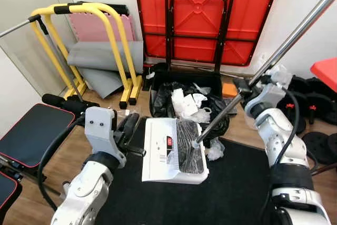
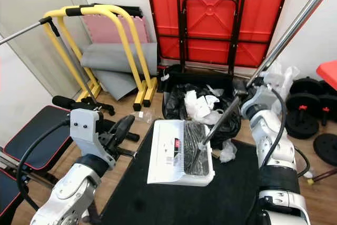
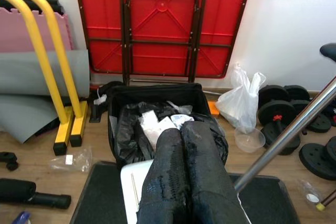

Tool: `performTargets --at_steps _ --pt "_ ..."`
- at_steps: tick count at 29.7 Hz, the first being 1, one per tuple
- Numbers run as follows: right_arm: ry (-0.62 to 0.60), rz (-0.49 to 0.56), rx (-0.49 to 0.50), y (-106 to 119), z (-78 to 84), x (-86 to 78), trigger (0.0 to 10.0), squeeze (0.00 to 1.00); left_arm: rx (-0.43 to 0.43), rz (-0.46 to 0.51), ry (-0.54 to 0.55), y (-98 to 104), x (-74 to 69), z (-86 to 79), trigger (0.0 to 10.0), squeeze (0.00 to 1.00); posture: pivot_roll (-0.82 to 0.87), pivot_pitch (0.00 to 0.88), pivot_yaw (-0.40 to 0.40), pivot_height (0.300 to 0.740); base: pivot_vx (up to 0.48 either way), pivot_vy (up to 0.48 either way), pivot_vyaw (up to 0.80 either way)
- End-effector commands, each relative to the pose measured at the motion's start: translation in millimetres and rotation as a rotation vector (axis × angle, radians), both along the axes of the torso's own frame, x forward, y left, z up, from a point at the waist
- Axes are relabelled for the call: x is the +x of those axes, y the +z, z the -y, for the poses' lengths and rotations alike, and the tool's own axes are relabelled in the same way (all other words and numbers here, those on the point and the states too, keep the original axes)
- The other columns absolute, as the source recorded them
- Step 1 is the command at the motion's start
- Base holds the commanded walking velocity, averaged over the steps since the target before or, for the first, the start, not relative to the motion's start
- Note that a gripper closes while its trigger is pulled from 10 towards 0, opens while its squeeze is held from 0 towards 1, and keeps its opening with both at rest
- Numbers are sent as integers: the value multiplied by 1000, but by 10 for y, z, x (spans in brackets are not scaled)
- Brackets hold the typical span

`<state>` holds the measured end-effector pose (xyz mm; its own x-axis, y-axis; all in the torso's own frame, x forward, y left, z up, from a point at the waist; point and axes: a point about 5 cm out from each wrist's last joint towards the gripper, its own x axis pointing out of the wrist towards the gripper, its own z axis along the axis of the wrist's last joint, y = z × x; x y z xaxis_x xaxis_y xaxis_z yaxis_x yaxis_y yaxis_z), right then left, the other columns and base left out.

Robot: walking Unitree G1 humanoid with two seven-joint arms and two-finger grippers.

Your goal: Sweep floor

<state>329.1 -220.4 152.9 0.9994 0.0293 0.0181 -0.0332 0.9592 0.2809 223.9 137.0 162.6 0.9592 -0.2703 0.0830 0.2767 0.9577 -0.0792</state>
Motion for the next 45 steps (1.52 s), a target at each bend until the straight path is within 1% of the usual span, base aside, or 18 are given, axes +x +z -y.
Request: performTargets --at_steps 1,2,3,4,8,12,14,16,20,24,26,28,31,36,40,43,45 --pt "32 60 13 129 -60 7 10000 0 10 -1 -8 -19 -11 -28 10000 0 -109 0 12 740 0 0 0" --pt "41 53 6 90 -87 -37 10000 0 9 4 -9 -17 -17 -31 10000 0 -111 0 15 740 0 0 0" --pt "41 53 6 90 -87 -37 10000 0 9 4 -9 -17 -17 -31 10000 0 -111 0 15 740 0 0 0" --pt "47 49 0 60 -107 -74 10000 0 9 9 -10 -15 -20 -32 10000 0 -111 0 16 740 0 0 0" --pt "47 49 -9 45 -109 -100 10000 0 6 11 -11 -14 -22 -35 10000 0 -112 0 18 740 0 0 0" --pt "20 67 14 61 -59 -144 10000 0 1 14 -8 -16 -24 -42 10000 0 -113 0 19 740 0 0 0" --pt "20 67 14 61 -59 -144 10000 0 1 14 -8 -16 -24 -42 10000 0 -113 0 19 740 0 0 0" --pt "26 68 30 58 -64 -162 10000 0 0 14 -7 -16 -25 -45 10000 0 -117 0 22 740 262 0 0" --pt "35 61 25 35 -90 -191 10000 0 -3 17 -5 -15 -24 -50 10000 0 -115 0 22 740 349 0 -800" --pt "44 78 58 68 -142 -184 10000 0 -8 20 -2 -16 -24 -54 10000 0 -113 0 22 740 364 0 0" --pt "60 89 50 89 -168 -183 10000 0 -10 21 -1 -17 -23 -55 10000 0 -113 0 22 740 360 0 0" --pt "73 96 41 102 -185 -184 10000 0 -10 22 -1 -17 -23 -55 10000 0 -113 0 22 740 364 0 -800" --pt "95 110 40 138 -216 -176 10000 0 -12 23 -1 -13 -25 -57 10000 0 -111 0 21 740 364 0 0" --pt "194 150 59 221 -343 -198 10000 0 -14 25 -2 -13 -27 -56 10000 0 -113 0 20 740 364 0 0" --pt "210 150 35 226 -355 -207 10000 0 -15 26 -4 -12 -27 -52 10000 0 -113 0 19 740 364 0 600" --pt "192 163 80 244 -334 -199 10000 0 -17 27 -5 -12 -29 -48 10000 0 -113 0 17 740 364 0 533" --pt "179 164 81 252 -321 -193 10000 0 -18 27 -6 -11 -29 -45 10000 0 -114 0 16 740 360 0 0"
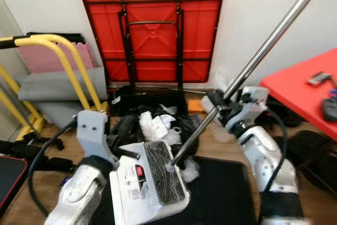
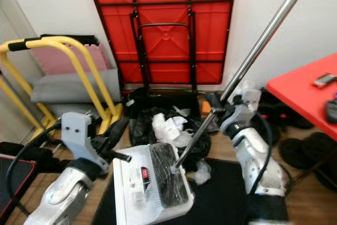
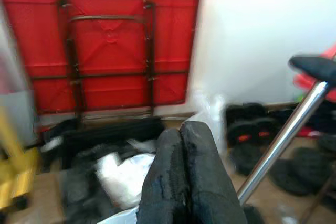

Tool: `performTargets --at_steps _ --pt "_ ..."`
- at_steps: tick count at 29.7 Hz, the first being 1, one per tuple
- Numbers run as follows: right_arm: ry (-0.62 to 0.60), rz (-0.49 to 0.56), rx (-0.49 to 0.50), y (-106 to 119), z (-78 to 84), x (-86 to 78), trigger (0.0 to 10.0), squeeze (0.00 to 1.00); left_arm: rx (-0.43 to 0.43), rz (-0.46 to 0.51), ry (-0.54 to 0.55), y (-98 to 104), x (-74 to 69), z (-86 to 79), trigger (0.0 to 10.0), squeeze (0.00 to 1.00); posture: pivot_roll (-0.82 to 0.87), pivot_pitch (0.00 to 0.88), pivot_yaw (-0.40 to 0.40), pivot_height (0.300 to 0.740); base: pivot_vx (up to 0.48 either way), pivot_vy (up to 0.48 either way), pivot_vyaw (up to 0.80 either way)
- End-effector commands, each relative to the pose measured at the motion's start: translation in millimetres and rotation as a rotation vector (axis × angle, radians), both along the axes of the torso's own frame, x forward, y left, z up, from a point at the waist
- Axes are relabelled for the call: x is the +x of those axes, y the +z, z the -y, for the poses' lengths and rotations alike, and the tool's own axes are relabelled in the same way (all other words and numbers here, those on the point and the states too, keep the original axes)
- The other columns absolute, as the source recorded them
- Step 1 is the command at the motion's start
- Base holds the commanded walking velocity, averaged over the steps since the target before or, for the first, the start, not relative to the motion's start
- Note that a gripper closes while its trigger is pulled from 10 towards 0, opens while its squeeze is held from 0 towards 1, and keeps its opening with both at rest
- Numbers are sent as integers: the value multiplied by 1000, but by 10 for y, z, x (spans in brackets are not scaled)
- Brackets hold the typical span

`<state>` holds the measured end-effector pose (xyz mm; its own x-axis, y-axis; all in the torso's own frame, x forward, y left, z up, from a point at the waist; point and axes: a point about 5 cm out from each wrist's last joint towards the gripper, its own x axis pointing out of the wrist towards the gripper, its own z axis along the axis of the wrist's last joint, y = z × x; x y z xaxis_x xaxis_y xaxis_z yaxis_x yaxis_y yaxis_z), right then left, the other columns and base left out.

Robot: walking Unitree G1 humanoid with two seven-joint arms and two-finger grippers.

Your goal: Sweep floor

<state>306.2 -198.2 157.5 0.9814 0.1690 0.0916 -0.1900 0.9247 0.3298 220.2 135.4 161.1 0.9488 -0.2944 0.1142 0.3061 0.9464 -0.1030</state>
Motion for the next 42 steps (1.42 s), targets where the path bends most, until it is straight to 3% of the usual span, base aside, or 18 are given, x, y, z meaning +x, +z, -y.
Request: performTargets --at_steps 1,24,26,30,32,42 --pt "27 97 20 212 -93 40 10000 0 14 4 23 4 7 -60 10000 0 -114 0 16 740 364 0 0" --pt "-52 109 -52 315 78 117 10000 0 7 6 5 15 -31 -40 10000 0 -111 0 13 740 364 0 0" --pt "-86 123 -93 384 187 147 10000 0 3 -8 -67 22 -90 17 10000 0 -105 9 10 740 144 0 0" --pt "-99 130 -114 419 241 156 10000 0 1 -14 -106 29 -129 47 10000 0 -103 22 11 740 0 0 0" --pt "-132 148 -143 509 367 177 10000 0 -8 -28 -160 49 -211 88 10000 0 -98 58 15 740 0 0 0" --pt "-210 179 -176 680 593 258 10000 0 -28 -51 -179 108 -399 106 10000 0 -55 132 29 740 0 0 0"
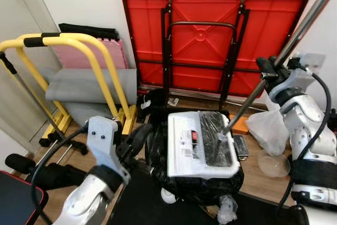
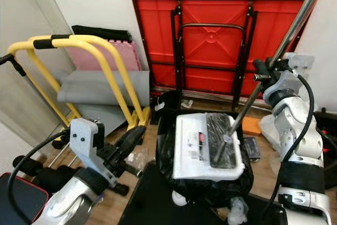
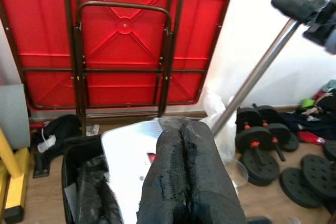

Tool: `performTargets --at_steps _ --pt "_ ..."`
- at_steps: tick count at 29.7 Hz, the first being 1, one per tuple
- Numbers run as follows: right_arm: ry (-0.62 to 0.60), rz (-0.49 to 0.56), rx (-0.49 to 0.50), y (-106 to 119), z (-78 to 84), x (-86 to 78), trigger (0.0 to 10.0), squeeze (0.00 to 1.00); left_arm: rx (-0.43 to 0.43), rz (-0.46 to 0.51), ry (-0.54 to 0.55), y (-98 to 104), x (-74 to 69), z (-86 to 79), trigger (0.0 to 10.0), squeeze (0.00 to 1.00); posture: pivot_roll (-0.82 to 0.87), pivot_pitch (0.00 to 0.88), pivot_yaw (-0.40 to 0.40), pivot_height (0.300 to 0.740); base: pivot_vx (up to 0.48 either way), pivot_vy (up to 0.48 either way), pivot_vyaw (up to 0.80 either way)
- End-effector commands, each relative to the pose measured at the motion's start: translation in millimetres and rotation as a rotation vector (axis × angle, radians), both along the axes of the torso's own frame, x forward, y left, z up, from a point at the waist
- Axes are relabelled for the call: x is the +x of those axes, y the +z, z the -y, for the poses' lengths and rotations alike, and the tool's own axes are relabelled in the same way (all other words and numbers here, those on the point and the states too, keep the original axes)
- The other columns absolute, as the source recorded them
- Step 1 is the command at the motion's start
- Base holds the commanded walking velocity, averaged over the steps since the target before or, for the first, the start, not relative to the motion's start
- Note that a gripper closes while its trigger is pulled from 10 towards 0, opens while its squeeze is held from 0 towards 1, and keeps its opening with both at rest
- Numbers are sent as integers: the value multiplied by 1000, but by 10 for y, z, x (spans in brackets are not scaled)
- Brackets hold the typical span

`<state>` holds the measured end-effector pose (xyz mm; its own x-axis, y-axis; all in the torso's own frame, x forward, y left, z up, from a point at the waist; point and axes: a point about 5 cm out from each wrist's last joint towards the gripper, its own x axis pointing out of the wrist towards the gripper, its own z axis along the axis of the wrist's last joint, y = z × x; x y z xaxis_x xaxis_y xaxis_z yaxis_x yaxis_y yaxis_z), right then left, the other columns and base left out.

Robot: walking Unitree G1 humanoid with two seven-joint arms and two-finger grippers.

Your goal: Sweep floor

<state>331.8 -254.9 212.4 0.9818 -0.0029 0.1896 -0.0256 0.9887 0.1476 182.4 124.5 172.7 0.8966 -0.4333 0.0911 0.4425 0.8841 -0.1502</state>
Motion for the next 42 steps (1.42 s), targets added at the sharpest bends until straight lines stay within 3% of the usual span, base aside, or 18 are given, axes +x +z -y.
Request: performTargets --at_steps 1,4,12,18,19,26,27,31,32,34,36,37,38,40,42 --pt "-6 66 -6 130 25 2 10000 0 8 -11 -25 -7 -21 -2 10000 0 -55 132 29 740 0 0 0" --pt "-59 80 -28 210 208 57 10000 0 13 -32 -33 24 -112 -20 10000 0 -36 163 41 740 0 0 0" --pt "-134 121 -43 366 405 124 10000 0 23 -56 -32 70 -217 -49 10000 0 -5 201 54 740 0 0 0" --pt "-152 152 -126 498 397 196 10000 0 30 -66 -34 100 -272 -55 10000 0 2 230 66 740 0 0 0" --pt "-155 160 -190 549 374 232 10000 0 31 -71 -37 110 -291 -52 10000 0 4 239 68 740 0 0 0" --pt "-189 193 -358 754 290 359 10000 0 34 -84 -48 142 -354 -32 10000 0 5 266 64 740 0 0 0" --pt "-198 207 -418 837 242 406 10000 0 34 -88 -54 158 -383 -18 10000 0 6 283 56 740 0 0 0" --pt "-198 207 -418 837 242 406 10000 0 34 -88 -54 158 -383 -18 10000 0 6 283 56 740 0 0 0" --pt "-184 251 -593 1057 6 534 10000 0 39 -91 -74 181 -443 27 10000 0 -3 323 34 740 0 0 0" --pt "-184 251 -593 1057 6 534 10000 0 39 -91 -74 181 -443 27 10000 0 -3 323 34 740 0 0 0" --pt "-145 314 -754 1288 -352 655 10000 0 35 -85 -90 187 -476 72 10000 0 -6 343 18 740 0 0 0" --pt "-145 314 -754 1288 -352 655 10000 0 35 -85 -90 187 -476 72 10000 0 -6 343 18 740 0 0 0" --pt "-119 341 -815 1375 -527 697 10000 0 29 -82 -95 188 -485 91 10000 0 -7 353 6 740 0 0 0" --pt "-119 341 -815 1375 -527 697 10000 0 29 -82 -95 188 -485 91 10000 0 -7 353 6 740 0 0 0" --pt "-80 374 -925 1474 -799 752 10000 0 19 -78 -99 192 -494 118 10000 0 -8 360 -6 740 0 0 0"
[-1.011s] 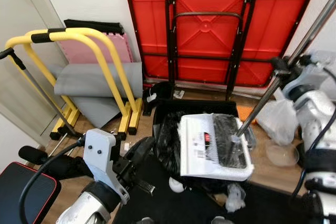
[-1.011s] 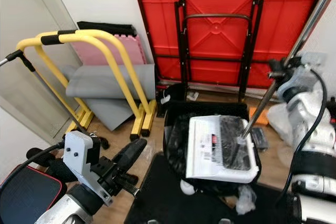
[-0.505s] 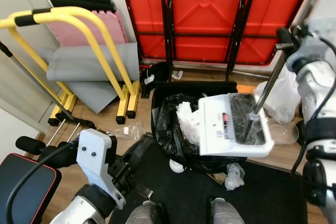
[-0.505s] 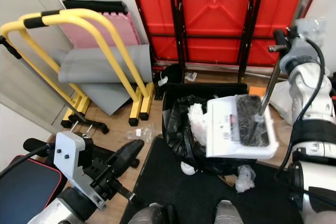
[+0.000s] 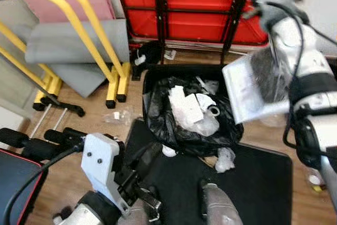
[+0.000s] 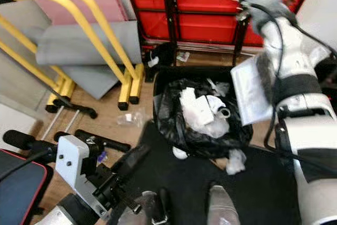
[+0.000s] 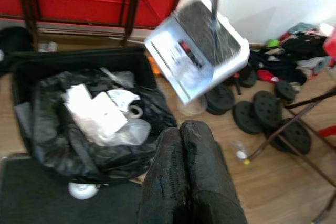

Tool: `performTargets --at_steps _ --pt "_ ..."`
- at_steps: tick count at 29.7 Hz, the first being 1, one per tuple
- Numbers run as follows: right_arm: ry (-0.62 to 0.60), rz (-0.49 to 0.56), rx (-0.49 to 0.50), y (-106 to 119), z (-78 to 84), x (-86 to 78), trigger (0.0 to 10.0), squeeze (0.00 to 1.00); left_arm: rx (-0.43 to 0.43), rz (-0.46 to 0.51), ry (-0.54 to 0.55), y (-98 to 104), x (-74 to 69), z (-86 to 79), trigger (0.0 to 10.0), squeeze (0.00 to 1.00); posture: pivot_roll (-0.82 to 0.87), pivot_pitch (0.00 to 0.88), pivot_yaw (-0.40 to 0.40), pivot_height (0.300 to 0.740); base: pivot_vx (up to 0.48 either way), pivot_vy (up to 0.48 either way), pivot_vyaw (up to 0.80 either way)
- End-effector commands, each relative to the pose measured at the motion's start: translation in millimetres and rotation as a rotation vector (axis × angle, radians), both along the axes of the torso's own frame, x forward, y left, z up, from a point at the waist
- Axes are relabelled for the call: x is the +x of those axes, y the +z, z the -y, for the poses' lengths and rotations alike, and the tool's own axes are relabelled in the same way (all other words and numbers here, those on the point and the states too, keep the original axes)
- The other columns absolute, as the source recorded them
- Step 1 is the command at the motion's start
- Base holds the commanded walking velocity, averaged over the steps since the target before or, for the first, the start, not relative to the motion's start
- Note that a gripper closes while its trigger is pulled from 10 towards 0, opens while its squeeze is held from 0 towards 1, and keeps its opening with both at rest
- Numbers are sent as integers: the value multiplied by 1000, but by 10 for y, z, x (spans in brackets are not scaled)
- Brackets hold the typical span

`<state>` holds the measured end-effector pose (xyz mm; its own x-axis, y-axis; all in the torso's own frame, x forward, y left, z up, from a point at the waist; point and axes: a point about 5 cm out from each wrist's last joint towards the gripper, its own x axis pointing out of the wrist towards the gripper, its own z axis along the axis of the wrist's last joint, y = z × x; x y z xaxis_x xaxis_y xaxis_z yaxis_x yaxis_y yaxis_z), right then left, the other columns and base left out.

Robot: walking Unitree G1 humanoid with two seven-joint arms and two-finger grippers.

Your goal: Sweep floor

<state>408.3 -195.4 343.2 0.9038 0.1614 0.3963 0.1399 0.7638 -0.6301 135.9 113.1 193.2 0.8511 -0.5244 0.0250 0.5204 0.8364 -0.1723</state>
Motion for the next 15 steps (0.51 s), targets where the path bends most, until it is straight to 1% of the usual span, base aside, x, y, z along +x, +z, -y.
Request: performTargets --at_steps 1,2,3,4,5,6,7,8,10,12,15 --pt "44 78 -89 165 -204 -13 10000 0 7 -9 4 -13 -30 4 10000 0 -8 360 -6 740 0 0 0" --pt "56 84 -138 193 -312 4 10000 0 4 -10 4 -12 -32 15 10000 0 -9 368 -16 740 0 0 0" --pt "56 84 -138 193 -312 4 10000 0 4 -10 4 -12 -32 15 10000 0 -9 368 -16 740 0 0 0" --pt "73 90 -158 229 -404 12 10000 0 0 -9 6 -11 -35 26 10000 0 -12 372 -25 740 0 0 0" --pt "73 90 -158 229 -404 12 10000 0 0 -9 6 -11 -35 26 10000 0 -12 372 -25 740 0 0 0" --pt "86 99 -163 271 -477 17 10000 0 -3 -8 8 -9 -38 36 10000 0 -16 376 -31 740 0 0 0" --pt "86 99 -163 271 -477 17 10000 0 -3 -8 8 -9 -38 36 10000 0 -16 376 -31 740 0 0 0" --pt "99 105 -149 313 -524 17 10000 0 -6 -7 9 -8 -41 47 10000 0 -19 380 -38 740 0 0 0" --pt "99 105 -149 313 -524 17 10000 0 -6 -7 9 -8 -41 47 10000 0 -19 380 -38 740 0 0 0" --pt "105 118 -112 382 -568 18 10000 0 -8 -6 11 -9 -47 66 10000 0 -15 377 -39 740 0 0 0" --pt "85 135 -96 415 -562 23 10000 0 -8 -6 13 -10 -52 80 10000 0 -15 374 -39 740 0 0 0"
